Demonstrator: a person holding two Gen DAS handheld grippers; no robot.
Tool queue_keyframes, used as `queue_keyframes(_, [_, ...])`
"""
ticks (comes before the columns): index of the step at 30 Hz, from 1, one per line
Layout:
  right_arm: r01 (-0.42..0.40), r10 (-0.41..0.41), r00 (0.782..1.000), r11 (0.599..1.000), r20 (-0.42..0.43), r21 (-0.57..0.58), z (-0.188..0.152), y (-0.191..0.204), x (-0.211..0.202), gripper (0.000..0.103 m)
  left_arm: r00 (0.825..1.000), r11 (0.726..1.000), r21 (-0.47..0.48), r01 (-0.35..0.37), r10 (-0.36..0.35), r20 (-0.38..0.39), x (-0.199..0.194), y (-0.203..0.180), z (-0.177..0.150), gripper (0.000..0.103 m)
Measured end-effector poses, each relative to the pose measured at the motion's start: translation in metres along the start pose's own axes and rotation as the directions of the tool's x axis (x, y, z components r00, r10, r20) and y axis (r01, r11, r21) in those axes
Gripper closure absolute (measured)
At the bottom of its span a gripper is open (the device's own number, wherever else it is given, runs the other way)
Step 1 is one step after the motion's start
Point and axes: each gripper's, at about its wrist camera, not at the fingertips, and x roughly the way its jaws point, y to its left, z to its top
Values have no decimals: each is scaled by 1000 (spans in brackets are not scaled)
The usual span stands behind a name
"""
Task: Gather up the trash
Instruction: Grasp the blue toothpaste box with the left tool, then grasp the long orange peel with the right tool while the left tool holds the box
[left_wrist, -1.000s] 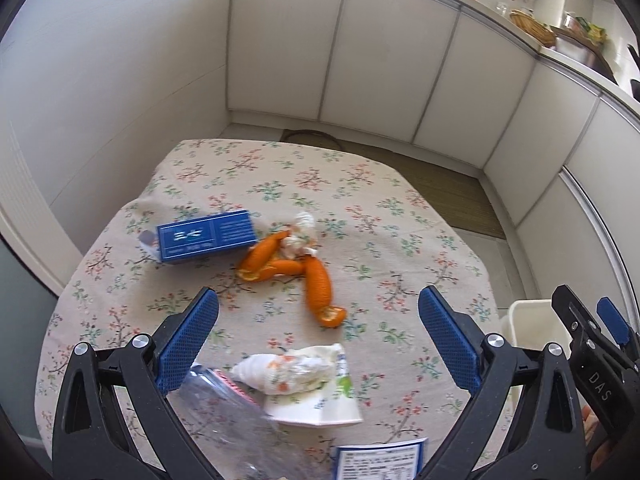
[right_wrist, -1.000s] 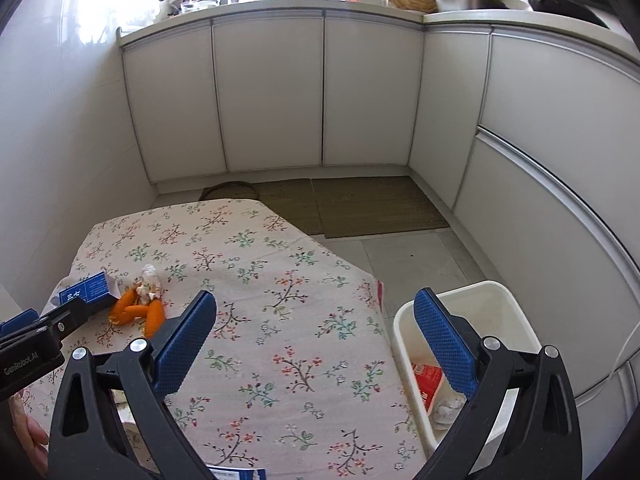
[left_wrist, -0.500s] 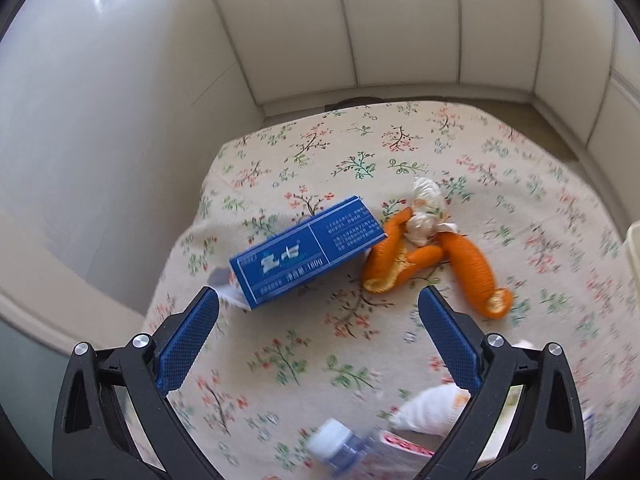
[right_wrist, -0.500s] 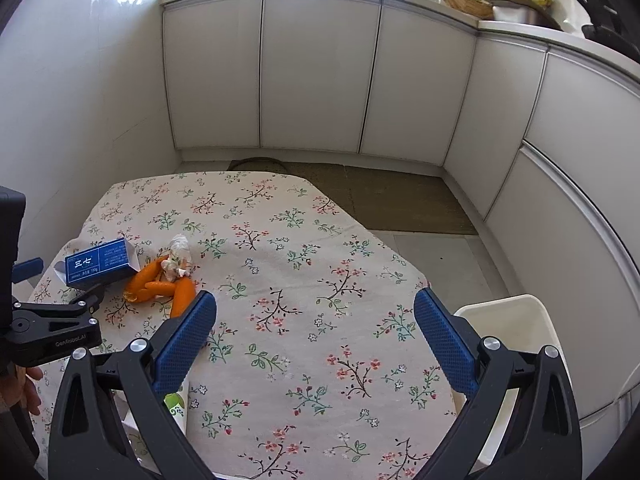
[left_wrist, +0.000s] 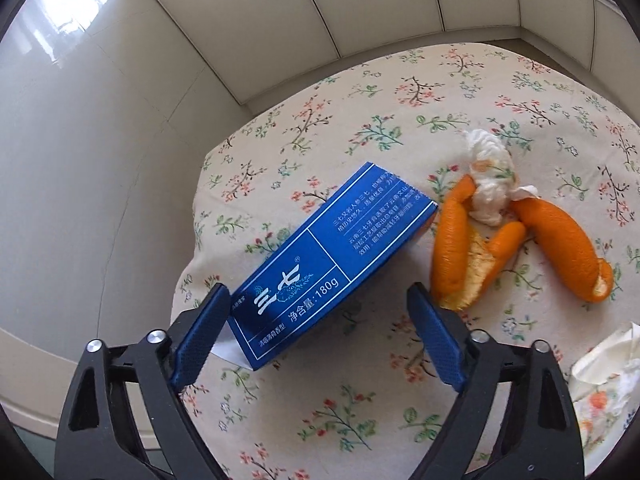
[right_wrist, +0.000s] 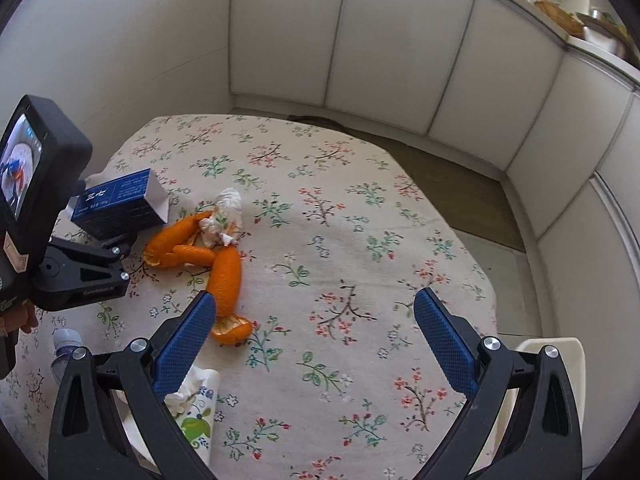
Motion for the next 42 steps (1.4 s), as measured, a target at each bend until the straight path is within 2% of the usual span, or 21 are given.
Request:
queue_keyframes(3, [-84, 83, 996, 996, -37, -16, 2, 12, 18, 7, 1000, 1000, -5, 19, -19, 18, 0, 6, -1, 32])
queue_keyframes(4, [-114, 113, 992, 993, -55, -19, 2, 16, 24, 7, 999, 999, -13, 42, -41, 23, -2, 10, -1, 34])
queue_keyframes(7, [-168, 165, 982, 986, -95, -17, 1, 25, 41, 7, 989, 988, -56, 143, -142, 30, -14, 25, -1, 49])
queue_keyframes(8, [-171, 169, 980, 985, -103, -13, 1, 26, 44, 7, 982, 980, -70, 187, -186, 28, -17, 30, 0, 57])
queue_keyframes(9, [-173, 171, 979, 985, -113, -7, 0, 26, 48, 7, 971, 967, -80, 240, -240, 17, -20, 35, 0, 59])
queue_keyframes(11, [-179, 179, 976, 984, -126, 12, -1, 24, 53, 7, 936, 935, -47, 350, -351, -14, -29, 37, 1, 59])
queue_keyframes(12, [-184, 186, 974, 983, -131, 29, -1, 23, 54, 7, 932, 932, -22, 362, -363, -25, -33, 36, 0, 59])
queue_keyframes(13, [-190, 194, 972, 981, -133, 44, -1, 21, 56, 7, 941, 941, 3, 337, -337, -20, -38, 35, 1, 57])
queue_keyframes(15, [-201, 208, 970, 977, -128, 68, -2, 17, 53, 7, 963, 962, 27, 271, -271, 8, -45, 32, 4, 23])
queue_keyframes(17, [-191, 199, 973, 979, -119, 71, 0, 15, 50, 7, 973, 974, 60, 219, -223, 54, -51, 27, 9, 17])
queue_keyframes(21, [-199, 208, 972, 976, -109, 91, 2, 7, 46, 7, 986, 981, 125, 149, -157, 52, -41, 12, 22, 17])
queue_keyframes(25, [-195, 204, 972, 977, -119, 88, 3, 4, 49, 7, 992, 982, 141, 127, -129, 8, -16, 4, 30, 19])
queue_keyframes(26, [-197, 206, 971, 977, -122, 87, 3, 4, 51, 7, 992, 980, 151, 127, -127, -6, -10, 2, 29, 24])
queue_keyframes(27, [-198, 208, 970, 976, -124, 87, 3, 3, 52, 7, 992, 978, 161, 130, -128, -23, -4, 0, 28, 34])
queue_keyframes(28, [-198, 208, 970, 976, -128, 85, 3, 3, 53, 7, 989, 975, 167, 146, -139, -48, 3, -1, 27, 40])
queue_keyframes(30, [-197, 207, 969, 977, -133, 85, 3, 4, 57, 7, 989, 976, 163, 147, -142, -41, 4, 1, 23, 50])
queue_keyframes(33, [-204, 215, 966, 975, -142, 89, 2, 6, 62, 7, 981, 978, 81, 194, -192, -29, -3, 16, 23, 58])
queue_keyframes(36, [-218, 230, 962, 972, -148, 93, 2, 9, 66, 7, 955, 953, -69, 296, -297, -1, -14, 42, 22, 64])
queue_keyframes(38, [-233, 246, 957, 967, -152, 99, 1, 10, 69, 7, 942, 929, -162, 334, -334, 27, -24, 58, 18, 65])
queue_keyframes(42, [-265, 280, 947, 959, -160, 104, 2, 17, 75, 7, 916, 857, -326, 399, -389, 100, -59, 82, -3, 66])
